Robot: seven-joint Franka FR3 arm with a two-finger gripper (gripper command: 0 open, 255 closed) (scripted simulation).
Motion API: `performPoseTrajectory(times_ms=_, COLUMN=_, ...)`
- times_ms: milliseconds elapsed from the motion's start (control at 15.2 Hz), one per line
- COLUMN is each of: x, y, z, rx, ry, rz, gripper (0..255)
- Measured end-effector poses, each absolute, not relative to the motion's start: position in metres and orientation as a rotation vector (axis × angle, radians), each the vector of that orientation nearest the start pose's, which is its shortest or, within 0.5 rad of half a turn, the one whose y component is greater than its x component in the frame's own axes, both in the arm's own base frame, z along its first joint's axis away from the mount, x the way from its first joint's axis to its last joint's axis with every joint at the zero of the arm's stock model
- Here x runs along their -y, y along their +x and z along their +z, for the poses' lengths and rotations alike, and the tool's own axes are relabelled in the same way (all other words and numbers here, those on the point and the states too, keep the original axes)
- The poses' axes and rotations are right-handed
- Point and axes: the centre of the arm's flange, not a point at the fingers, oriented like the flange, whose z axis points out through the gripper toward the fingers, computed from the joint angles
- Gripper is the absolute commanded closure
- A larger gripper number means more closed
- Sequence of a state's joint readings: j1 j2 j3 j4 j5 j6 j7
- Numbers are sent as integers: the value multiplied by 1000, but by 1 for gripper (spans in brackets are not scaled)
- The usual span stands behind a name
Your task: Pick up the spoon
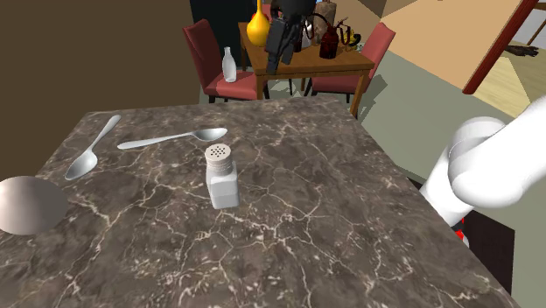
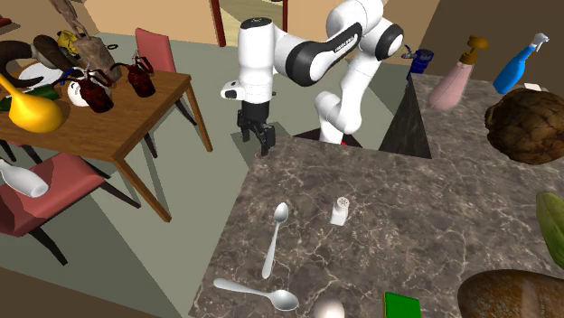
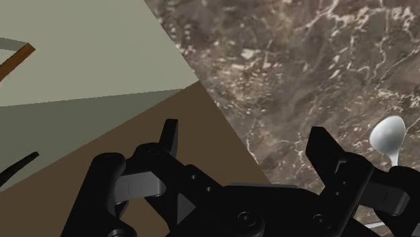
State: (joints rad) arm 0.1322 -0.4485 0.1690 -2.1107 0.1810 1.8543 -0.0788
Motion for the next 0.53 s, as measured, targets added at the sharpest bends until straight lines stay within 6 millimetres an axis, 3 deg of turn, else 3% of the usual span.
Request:
performPoseTrajectory(times_ms=198, x=-190, y=424, z=600, rx=583, ry=-2939, rz=-262, gripper=0)
performPoseTrajectory(times_ms=528, x=-251, y=445, z=599, rx=714, ry=-2893, rz=-259, gripper=0)
